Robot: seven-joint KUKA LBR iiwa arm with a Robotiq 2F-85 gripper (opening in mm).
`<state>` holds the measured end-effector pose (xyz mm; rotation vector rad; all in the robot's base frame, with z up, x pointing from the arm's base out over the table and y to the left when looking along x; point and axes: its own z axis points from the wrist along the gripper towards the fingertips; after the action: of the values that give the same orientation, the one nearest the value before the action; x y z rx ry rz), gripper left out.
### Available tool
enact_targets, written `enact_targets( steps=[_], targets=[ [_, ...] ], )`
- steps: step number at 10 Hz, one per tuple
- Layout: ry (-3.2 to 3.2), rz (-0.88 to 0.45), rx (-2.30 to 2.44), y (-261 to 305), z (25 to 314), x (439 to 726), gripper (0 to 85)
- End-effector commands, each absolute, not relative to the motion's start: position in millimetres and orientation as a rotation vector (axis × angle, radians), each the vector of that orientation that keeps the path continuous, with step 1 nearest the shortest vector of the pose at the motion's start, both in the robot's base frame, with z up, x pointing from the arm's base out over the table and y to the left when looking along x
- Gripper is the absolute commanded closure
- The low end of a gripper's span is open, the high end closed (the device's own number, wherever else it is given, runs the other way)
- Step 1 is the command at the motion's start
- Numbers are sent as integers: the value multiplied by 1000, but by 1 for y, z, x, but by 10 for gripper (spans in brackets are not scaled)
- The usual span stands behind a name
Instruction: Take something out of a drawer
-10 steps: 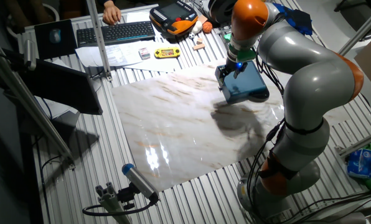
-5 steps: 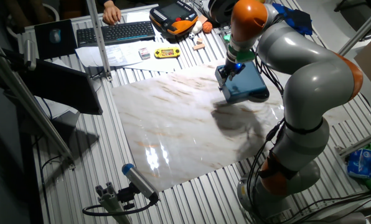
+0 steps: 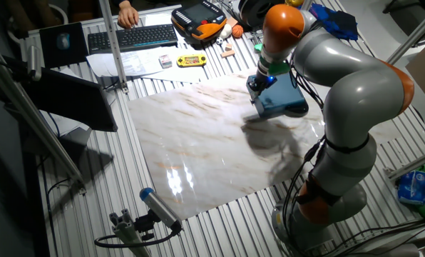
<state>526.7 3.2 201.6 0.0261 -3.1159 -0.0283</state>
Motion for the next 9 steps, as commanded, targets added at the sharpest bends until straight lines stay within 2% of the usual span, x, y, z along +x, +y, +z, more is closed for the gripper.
enact_targets(
  steps=[1,9],
  targets=[
    [-3119,-29,25,3,199,528,850],
    [-3139,-12,15,4,180,549,850]
  ],
)
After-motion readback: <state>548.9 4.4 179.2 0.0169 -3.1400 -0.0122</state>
